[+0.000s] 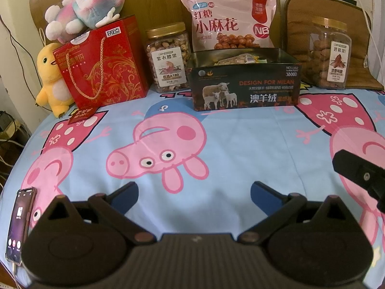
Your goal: Organize snacks
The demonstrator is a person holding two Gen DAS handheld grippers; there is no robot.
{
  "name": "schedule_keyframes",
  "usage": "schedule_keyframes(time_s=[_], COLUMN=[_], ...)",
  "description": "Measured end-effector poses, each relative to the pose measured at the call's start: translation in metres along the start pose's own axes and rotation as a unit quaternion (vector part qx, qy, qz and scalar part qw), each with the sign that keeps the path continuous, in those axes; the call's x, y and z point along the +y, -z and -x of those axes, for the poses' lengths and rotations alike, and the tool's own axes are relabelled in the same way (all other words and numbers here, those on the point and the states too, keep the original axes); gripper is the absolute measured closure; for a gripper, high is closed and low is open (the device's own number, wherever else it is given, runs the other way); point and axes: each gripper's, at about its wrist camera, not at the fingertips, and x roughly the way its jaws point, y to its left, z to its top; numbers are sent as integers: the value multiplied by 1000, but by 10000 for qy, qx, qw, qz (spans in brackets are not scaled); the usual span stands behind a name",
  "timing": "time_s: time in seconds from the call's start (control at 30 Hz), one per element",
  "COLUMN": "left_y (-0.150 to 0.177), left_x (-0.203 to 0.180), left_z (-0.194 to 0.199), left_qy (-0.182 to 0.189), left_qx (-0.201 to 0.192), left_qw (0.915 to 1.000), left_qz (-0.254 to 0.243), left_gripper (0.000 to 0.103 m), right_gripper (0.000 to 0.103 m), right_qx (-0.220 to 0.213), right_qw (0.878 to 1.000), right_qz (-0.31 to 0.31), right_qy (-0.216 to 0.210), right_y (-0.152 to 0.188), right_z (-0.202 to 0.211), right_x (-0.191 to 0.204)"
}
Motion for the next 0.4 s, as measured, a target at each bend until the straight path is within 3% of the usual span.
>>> schedule_keyframes(time_s=[0.2,0.4], left_y=[0,3], left_x=[0,-1], left_z=[0,12], left_qy=[45,304], left_qx=[-9,-346], left_qw=[10000,9989], left_qz=[1,-67], left_gripper=[0,0], right_gripper=[20,20], right_qx=[-1,-43], right_qw=[10000,10000], right_qz=[-3,35], right_qy=[3,24], right_y=[0,0], right_z=[0,1], right_x=[0,3])
